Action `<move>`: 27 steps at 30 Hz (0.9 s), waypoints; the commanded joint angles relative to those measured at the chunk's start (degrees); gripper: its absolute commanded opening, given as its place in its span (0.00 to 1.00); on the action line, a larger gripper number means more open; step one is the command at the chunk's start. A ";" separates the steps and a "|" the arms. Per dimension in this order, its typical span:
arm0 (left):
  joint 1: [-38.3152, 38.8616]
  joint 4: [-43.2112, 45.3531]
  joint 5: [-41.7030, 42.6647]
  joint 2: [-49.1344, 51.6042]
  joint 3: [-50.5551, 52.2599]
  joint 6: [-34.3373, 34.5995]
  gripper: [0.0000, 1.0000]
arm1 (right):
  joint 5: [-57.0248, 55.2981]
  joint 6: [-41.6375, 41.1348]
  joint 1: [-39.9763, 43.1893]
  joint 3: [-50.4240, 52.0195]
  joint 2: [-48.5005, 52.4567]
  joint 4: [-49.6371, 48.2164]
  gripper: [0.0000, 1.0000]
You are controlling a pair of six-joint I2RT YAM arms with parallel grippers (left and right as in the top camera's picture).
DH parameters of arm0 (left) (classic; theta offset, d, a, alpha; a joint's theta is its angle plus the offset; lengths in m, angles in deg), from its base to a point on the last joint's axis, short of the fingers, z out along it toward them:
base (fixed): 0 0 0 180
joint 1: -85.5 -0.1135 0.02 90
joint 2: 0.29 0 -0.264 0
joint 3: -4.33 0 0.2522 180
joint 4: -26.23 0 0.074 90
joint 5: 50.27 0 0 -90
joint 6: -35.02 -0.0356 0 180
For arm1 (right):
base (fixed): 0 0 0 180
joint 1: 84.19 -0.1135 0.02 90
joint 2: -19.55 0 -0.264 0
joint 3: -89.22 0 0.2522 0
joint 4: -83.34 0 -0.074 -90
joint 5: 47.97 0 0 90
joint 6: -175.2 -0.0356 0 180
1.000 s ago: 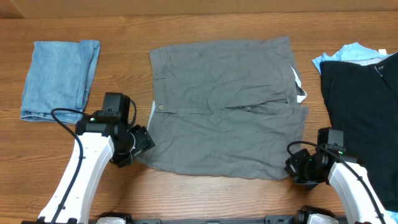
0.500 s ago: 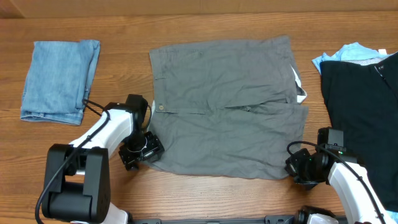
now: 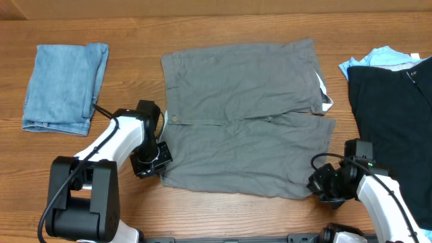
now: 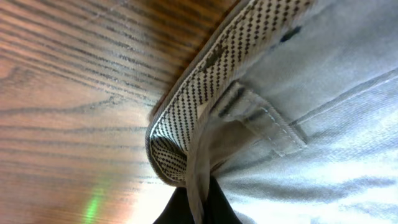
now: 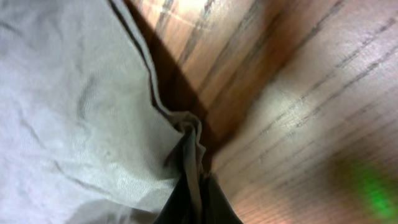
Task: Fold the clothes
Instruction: 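Grasp the bottom hems of both shorts legs with both grippers, then lift the leg hems and fold them up toward the waistband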
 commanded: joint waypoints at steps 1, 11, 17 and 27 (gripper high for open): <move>0.22 -1.73 -0.94 0.50 -2.84 -2.40 0.04 | -1.55 4.07 0.13 -6.21 -0.31 2.99 0.04; 0.28 -8.24 -3.13 0.50 -10.12 -3.87 0.04 | -4.72 5.60 0.11 -19.89 -0.26 11.98 0.04; 0.35 -14.27 -3.98 -0.74 -11.54 -3.87 0.04 | -7.19 5.62 0.11 -22.32 -0.24 15.32 0.04; 3.82 -21.59 -3.87 -15.30 -11.52 -0.59 0.04 | -7.69 6.47 0.11 -24.22 -0.26 18.88 0.04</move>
